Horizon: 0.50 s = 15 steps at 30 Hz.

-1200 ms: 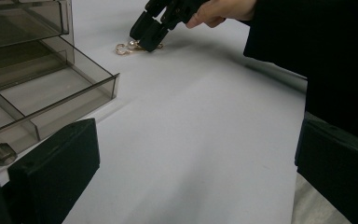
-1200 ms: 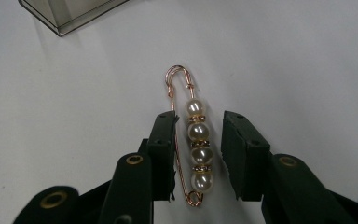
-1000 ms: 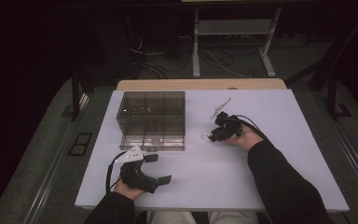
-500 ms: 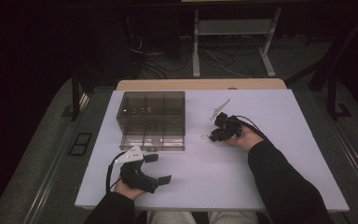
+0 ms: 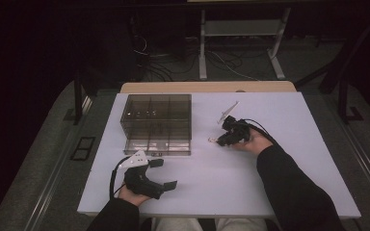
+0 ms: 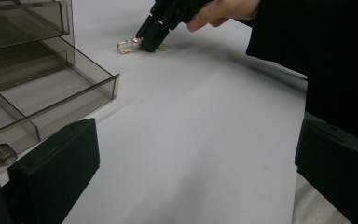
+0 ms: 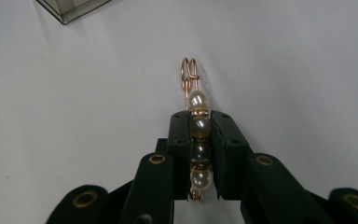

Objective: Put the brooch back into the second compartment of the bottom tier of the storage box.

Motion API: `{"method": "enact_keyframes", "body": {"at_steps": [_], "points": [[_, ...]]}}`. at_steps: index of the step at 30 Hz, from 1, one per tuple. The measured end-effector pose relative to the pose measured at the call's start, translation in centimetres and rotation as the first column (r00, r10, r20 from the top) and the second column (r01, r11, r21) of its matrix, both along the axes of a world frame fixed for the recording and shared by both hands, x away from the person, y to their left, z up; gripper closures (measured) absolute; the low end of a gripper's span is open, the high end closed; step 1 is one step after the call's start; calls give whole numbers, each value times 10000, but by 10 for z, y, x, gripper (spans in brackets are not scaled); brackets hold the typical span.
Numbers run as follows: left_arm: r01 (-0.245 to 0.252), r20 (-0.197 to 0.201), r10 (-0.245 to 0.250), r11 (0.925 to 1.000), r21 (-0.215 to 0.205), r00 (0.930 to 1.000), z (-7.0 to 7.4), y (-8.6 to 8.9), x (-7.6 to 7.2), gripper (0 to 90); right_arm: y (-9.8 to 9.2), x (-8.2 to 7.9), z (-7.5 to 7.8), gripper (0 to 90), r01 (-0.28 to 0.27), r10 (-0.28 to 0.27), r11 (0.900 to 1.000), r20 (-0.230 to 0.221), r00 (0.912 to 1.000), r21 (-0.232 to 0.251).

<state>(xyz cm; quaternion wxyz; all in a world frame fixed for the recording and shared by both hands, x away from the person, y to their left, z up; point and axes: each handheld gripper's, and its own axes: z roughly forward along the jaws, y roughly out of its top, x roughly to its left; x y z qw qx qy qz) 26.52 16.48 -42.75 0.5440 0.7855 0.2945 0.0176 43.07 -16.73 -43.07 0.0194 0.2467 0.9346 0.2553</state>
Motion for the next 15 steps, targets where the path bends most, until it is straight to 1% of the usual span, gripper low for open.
{"method": "enact_keyframes", "body": {"at_steps": [2, 6, 15], "points": [[1, 1, -1, 10000, 3, 10000, 0, 0, 0, 0, -1, 1, 0, 785, 16, -15, 10000, -187, 9998, 69], [-7, 1, 7, 10000, 10, 10000, 0, 0, 0, 0, -1, 0, 1, 788, 75, -72, 9999, -336, 9994, 80], [15, 3, -15, 10000, 19, 10000, 0, 0, 0, 0, -1, -2, 7, 788, 71, -52, 9991, -451, 9990, 414]]}}
